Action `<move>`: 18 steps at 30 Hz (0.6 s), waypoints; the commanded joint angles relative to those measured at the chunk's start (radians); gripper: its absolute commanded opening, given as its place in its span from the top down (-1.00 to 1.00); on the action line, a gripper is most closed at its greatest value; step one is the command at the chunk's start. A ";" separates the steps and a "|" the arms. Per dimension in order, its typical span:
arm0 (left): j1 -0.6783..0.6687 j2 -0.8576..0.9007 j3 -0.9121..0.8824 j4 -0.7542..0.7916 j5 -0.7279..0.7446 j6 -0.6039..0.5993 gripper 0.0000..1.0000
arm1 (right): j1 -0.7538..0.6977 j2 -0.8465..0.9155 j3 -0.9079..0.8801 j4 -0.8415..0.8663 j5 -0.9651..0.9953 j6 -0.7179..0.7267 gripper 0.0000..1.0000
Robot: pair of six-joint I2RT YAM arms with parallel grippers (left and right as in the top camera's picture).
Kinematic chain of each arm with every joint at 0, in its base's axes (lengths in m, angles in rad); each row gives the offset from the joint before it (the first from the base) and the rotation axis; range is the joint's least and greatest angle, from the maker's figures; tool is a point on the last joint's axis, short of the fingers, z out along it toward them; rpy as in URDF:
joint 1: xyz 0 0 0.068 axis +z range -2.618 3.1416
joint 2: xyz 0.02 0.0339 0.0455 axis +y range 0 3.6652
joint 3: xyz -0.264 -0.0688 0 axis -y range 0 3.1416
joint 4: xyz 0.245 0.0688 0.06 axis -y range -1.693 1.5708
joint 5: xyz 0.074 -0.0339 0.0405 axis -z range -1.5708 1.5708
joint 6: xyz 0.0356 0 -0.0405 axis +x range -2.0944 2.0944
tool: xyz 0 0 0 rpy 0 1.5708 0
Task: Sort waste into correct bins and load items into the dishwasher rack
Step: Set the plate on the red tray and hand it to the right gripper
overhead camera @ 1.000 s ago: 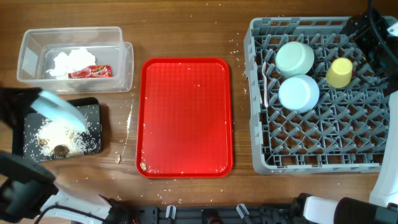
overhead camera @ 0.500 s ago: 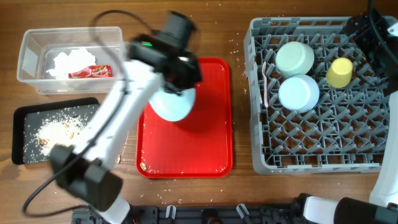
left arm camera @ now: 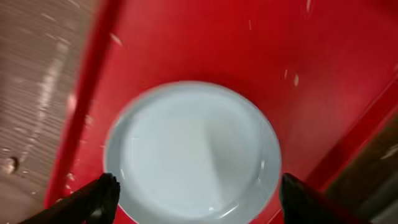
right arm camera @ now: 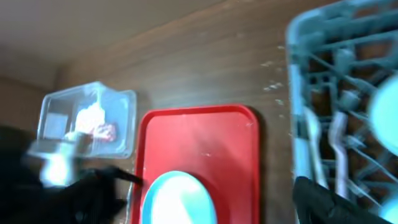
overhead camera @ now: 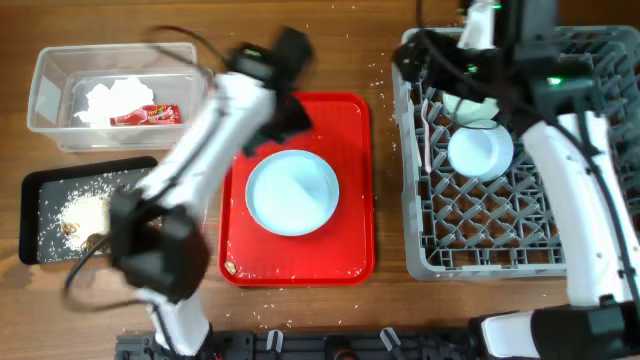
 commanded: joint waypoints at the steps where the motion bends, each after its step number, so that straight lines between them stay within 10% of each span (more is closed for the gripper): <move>1: 0.229 -0.193 0.033 -0.071 -0.038 -0.043 -0.75 | 0.069 0.058 0.003 0.028 0.036 -0.045 -0.99; 4: 0.485 -0.270 0.033 -0.129 -0.037 -0.043 -1.00 | 0.182 0.197 0.003 -0.027 0.035 -0.093 -0.89; 8: 0.687 -0.272 0.032 -0.241 -0.037 -0.042 -1.00 | 0.333 0.415 0.003 -0.117 0.066 -0.178 -0.14; 18: 0.769 -0.272 0.032 -0.253 -0.037 -0.039 -0.99 | 0.370 0.609 -0.048 -0.149 0.035 -0.211 0.14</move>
